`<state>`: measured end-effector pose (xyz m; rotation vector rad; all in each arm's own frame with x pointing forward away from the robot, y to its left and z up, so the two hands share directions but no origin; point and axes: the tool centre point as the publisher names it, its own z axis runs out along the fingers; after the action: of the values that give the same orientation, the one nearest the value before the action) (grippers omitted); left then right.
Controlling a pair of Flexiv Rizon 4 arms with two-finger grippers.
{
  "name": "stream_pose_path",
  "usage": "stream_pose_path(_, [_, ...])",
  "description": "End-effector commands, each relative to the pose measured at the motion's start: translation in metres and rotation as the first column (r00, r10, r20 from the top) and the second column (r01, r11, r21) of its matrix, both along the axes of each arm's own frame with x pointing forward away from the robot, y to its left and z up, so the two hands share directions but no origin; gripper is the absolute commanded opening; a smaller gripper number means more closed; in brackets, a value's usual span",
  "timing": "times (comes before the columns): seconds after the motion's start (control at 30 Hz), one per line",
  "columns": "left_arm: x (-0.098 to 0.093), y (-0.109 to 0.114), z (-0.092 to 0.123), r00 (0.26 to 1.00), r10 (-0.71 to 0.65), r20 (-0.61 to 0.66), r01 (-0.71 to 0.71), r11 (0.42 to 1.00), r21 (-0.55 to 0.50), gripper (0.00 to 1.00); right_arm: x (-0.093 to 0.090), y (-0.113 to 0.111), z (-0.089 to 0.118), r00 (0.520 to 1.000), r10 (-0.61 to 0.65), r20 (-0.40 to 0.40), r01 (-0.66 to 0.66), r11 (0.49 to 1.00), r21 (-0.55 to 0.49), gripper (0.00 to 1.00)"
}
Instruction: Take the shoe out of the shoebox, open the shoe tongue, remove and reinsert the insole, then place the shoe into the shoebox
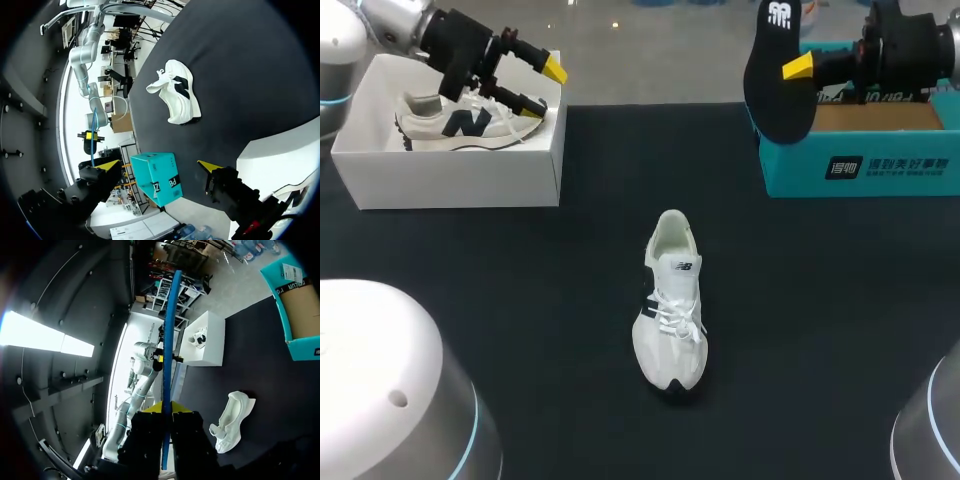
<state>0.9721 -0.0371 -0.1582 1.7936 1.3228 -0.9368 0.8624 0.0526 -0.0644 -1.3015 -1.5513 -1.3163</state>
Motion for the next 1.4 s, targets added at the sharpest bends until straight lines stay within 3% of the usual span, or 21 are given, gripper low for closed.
stream_pose_path(0.03, [-0.005,0.000,0.000,1.000,0.010,0.006,-0.010,1.000,0.003,1.00,0.006,0.003,0.002,0.999,0.016,0.031,-0.016,1.000,-0.015,0.00])
stream_pose_path(0.43, [-0.005,0.000,0.000,1.000,0.010,0.006,-0.010,1.000,0.003,1.00,0.037,0.009,0.022,0.947,0.086,0.309,-0.048,0.990,-0.130,0.00])
stream_pose_path(1.0, [-0.005,0.000,0.000,1.000,0.010,0.006,-0.010,1.000,0.003,1.00,0.039,0.009,0.022,0.948,0.078,0.307,-0.037,0.990,-0.138,0.00])
stream_pose_path(1.07, [-0.005,0.000,0.000,1.000,0.010,0.006,-0.010,1.000,0.003,1.00,0.046,0.017,0.019,0.927,0.063,0.371,-0.044,0.997,-0.060,0.00])
stream_pose_path(1.13, [-0.005,0.000,0.000,1.000,0.010,0.006,-0.010,1.000,0.003,1.00,0.053,0.023,0.016,0.908,0.070,0.413,-0.048,0.997,-0.063,0.00])
stream_pose_path(1.4, [-0.005,0.000,0.000,1.000,0.010,0.006,-0.010,1.000,0.003,1.00,0.065,0.041,-0.022,0.906,0.062,0.418,-0.025,0.995,-0.094,0.00])
